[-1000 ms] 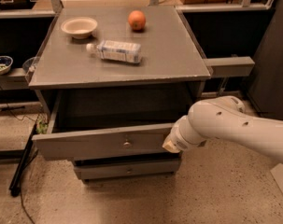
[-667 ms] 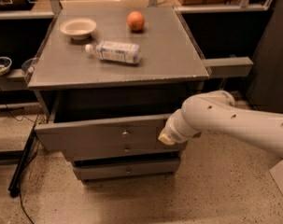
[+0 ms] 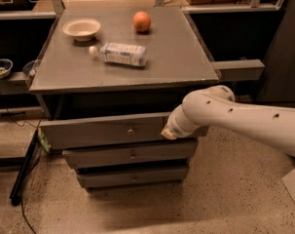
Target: Close top drawer
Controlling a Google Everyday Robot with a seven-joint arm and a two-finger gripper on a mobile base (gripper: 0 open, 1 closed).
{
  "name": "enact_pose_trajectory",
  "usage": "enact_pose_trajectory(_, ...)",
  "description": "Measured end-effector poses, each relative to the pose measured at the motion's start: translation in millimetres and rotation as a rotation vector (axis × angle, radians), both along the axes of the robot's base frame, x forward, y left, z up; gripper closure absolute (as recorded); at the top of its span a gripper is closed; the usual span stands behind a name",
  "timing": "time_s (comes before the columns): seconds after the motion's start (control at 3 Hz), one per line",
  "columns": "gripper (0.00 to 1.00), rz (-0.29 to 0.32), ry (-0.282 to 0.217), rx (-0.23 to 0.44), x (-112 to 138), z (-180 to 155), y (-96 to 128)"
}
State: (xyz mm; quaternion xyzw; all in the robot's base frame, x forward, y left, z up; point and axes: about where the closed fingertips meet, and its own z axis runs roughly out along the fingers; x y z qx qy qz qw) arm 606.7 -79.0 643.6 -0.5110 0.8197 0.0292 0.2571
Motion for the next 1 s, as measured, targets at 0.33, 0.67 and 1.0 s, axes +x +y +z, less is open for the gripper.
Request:
enact_pose_trajectory(0.33, 1.0, -0.023, -0.014, 0.0, 7, -2, -3)
enact_pose_trajectory(0.67, 1.0, -0.037, -0.029, 0.001, 18, -3, -2)
enact_pose_trajectory(1.0, 1.0, -0.043, -0.046, 0.001, 32, -2, -1)
